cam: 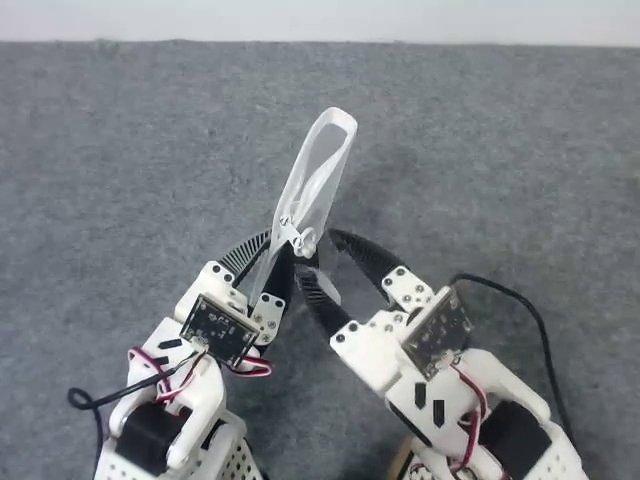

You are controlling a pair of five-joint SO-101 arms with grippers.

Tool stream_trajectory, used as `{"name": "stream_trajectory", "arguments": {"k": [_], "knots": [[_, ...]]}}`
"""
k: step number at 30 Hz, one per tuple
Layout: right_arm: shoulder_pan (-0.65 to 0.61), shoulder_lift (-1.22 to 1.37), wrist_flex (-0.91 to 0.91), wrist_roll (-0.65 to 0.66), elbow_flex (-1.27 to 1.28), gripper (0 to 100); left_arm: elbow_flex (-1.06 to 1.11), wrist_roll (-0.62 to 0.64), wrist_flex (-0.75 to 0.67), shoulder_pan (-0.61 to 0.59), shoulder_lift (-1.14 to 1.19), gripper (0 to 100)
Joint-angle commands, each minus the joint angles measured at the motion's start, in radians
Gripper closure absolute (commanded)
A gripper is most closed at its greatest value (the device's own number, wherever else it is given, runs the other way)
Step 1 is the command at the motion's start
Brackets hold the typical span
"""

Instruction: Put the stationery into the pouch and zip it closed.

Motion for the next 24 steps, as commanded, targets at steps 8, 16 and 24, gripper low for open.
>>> {"name": "stream_trajectory", "arguments": {"k": [8,16,24], "knots": [[0.067,0.211,-0.176,0.009,-0.052,84.2,0.01,-0.012,0.02,-0.006,0.003,99],[0.099,0.211,-0.194,0.017,-0.052,99.4,0.01,-0.012,0.02,-0.006,0.003,99],[0.14,0.18,-0.194,0.018,-0.052,99.1,0.004,-0.005,0.02,-0.008,0.003,99]]}}
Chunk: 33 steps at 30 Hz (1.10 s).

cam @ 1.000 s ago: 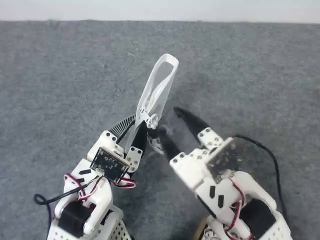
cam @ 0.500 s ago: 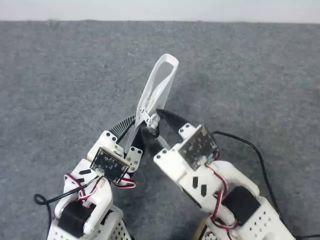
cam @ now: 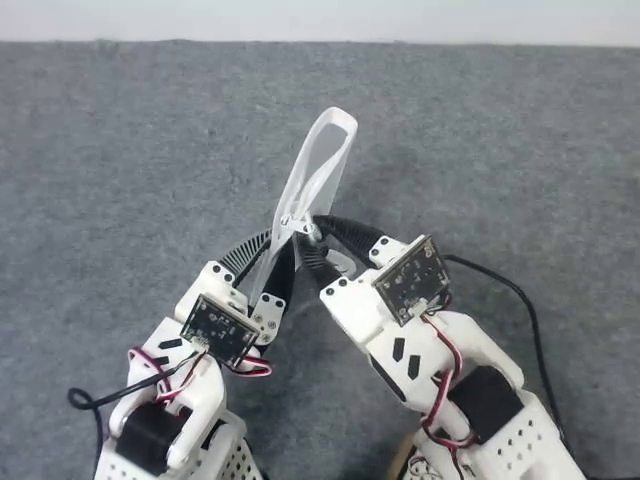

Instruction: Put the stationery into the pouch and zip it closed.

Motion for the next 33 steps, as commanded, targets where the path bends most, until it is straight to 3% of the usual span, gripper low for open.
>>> {"name": "stream_trajectory", "arguments": {"k": [1,9,21,27,33], "knots": [[0.018,-0.035,-0.008,0.023,-0.051,99.2,0.002,-0.005,0.02,-0.008,0.003,99],[-0.048,-0.117,0.11,0.14,-0.051,99.2,-0.019,0.089,0.014,-0.009,0.003,90],[-0.104,-0.127,0.173,0.18,-0.051,99.2,-0.03,0.095,-0.054,-0.009,0.003,89],[-0.099,-0.127,0.171,0.18,-0.051,99.2,-0.048,0.095,-0.06,-0.009,0.003,90],[-0.097,-0.127,0.168,0.18,-0.051,99.2,-0.051,0.087,-0.063,-0.002,0.003,99]]}}
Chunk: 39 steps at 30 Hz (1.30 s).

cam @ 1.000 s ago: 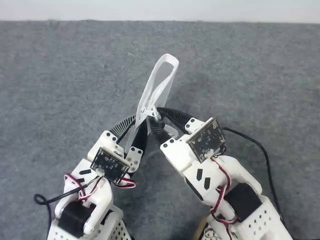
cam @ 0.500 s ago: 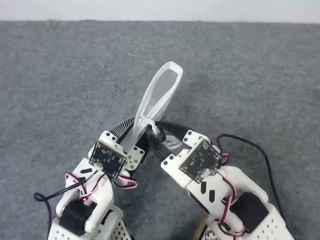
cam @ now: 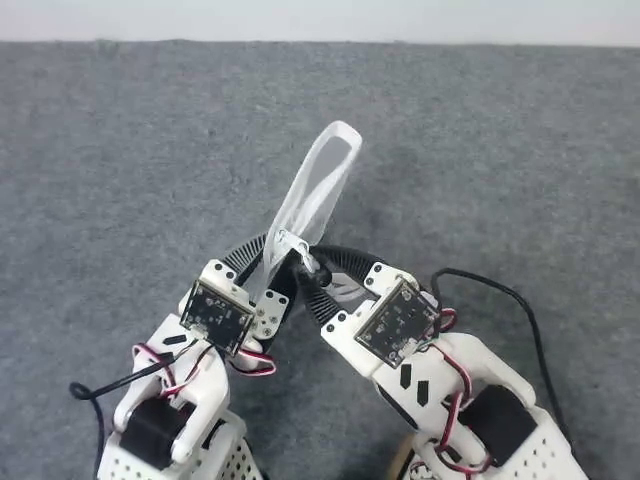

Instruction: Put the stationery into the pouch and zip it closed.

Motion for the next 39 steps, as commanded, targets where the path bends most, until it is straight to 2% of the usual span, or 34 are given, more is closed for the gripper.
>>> {"name": "stream_trajectory", "arguments": {"k": [1,7,13,20,26,34,39], "knots": [[-0.008,-0.015,0.002,0.014,-0.051,99.2,-0.059,0.006,-0.044,0.002,-0.011,99],[0.025,-0.016,-0.01,0.008,-0.061,99.2,-0.059,0.006,-0.003,-0.005,-0.011,99],[0.116,-0.015,-0.119,-0.038,-0.071,99.2,-0.059,-0.074,0.035,-0.002,-0.011,99],[0.176,-0.002,-0.288,-0.064,-0.071,99.2,-0.051,-0.077,0.043,-0.005,-0.011,99],[0.205,0.007,-0.363,-0.066,-0.071,99.2,-0.047,-0.078,0.043,-0.005,-0.011,99],[0.321,0.16,-0.495,-0.129,-0.071,99.2,-0.041,-0.078,0.041,-0.005,-0.011,99],[0.338,0.24,-0.565,-0.126,-0.071,99.2,-0.041,-0.078,0.041,-0.005,-0.011,99]]}}
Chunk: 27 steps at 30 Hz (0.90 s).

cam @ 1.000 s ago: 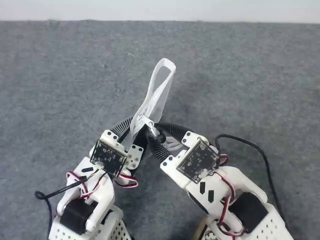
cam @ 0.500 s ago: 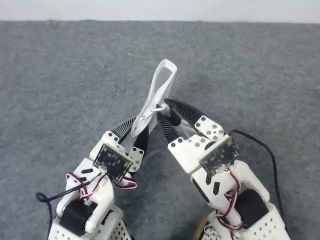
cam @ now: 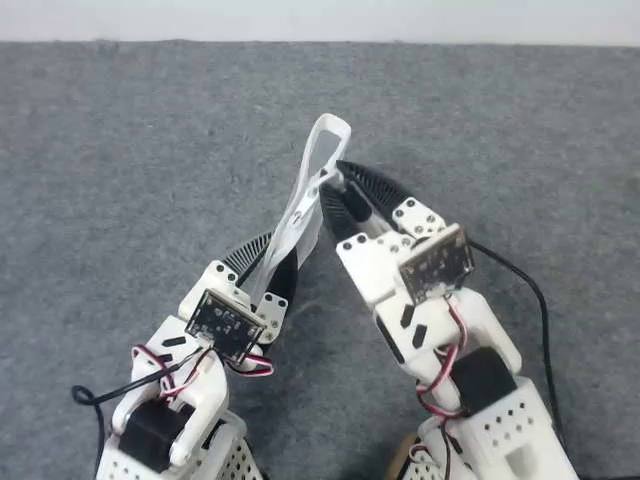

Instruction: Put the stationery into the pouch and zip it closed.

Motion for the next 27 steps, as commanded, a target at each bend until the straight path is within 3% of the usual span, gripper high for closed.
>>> {"name": "stream_trajectory", "arguments": {"k": [1,13,21,27], "knots": [[0.068,0.03,-0.082,-0.006,-0.072,99.2,-0.039,-0.003,0.018,-0.008,0.0,99],[0.147,0.197,-0.125,-0.014,-0.157,99.2,-0.039,-0.002,0.02,-0.008,0.0,99],[0.035,0.081,0.022,-0.005,-0.147,99.1,-0.045,0.003,0.02,-0.008,0.0,99],[-0.021,0.021,0.131,-0.005,-0.147,99.1,-0.081,0.127,0.02,-0.009,0.0,88]]}}
